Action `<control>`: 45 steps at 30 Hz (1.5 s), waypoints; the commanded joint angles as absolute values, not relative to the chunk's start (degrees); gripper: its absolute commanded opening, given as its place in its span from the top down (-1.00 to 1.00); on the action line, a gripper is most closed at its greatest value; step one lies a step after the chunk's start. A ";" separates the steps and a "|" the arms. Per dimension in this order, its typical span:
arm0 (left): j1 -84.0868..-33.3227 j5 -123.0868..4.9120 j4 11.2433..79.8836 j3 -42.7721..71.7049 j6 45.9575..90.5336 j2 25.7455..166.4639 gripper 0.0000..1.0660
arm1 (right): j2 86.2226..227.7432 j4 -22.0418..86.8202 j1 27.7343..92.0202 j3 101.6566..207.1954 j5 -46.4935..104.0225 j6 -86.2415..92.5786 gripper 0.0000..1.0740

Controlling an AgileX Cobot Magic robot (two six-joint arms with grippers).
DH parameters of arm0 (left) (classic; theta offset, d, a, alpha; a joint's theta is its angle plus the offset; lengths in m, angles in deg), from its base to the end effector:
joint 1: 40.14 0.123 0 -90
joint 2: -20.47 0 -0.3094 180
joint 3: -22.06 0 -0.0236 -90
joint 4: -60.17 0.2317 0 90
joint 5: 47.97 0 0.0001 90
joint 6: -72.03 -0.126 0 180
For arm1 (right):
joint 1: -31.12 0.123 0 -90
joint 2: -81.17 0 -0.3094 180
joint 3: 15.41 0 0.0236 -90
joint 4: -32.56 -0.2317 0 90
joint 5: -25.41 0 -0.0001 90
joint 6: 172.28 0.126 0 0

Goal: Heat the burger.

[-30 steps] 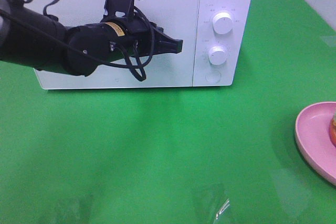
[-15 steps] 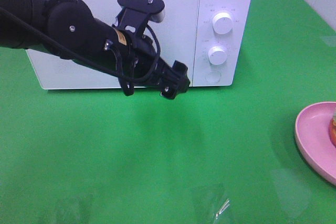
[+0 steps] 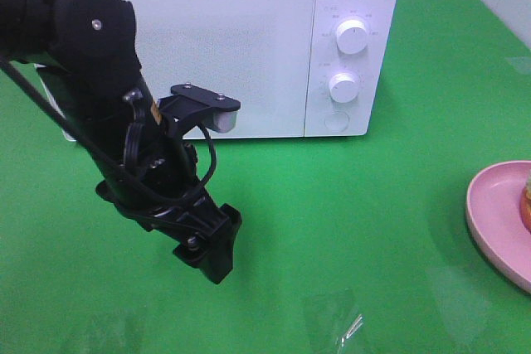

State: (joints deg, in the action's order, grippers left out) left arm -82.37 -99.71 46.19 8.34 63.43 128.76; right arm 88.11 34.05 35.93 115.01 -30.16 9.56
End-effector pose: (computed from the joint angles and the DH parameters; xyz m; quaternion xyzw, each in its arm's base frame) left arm 0.2218 -0.2336 0.1912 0.3621 0.9252 -0.1109 0.0230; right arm -0.0099 -0.0035 0.2604 -0.0216 0.8291 0.0194 0.5583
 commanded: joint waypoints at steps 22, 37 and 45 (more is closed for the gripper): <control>-36.65 -118.16 46.31 5.70 62.40 103.78 -0.79 | 86.57 33.94 35.76 114.89 -29.71 9.10 -0.36; -35.33 -105.96 52.90 -18.99 63.66 73.82 -0.79 | 86.57 33.94 35.76 114.89 -29.71 9.10 -0.36; -35.39 -104.29 53.30 -24.44 63.66 60.35 -0.79 | 86.57 33.88 35.76 114.89 -29.65 9.16 -0.36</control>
State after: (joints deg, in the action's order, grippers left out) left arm -35.44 -105.33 53.24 -24.15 63.20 61.10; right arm 88.11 34.05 35.93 115.01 -30.16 9.56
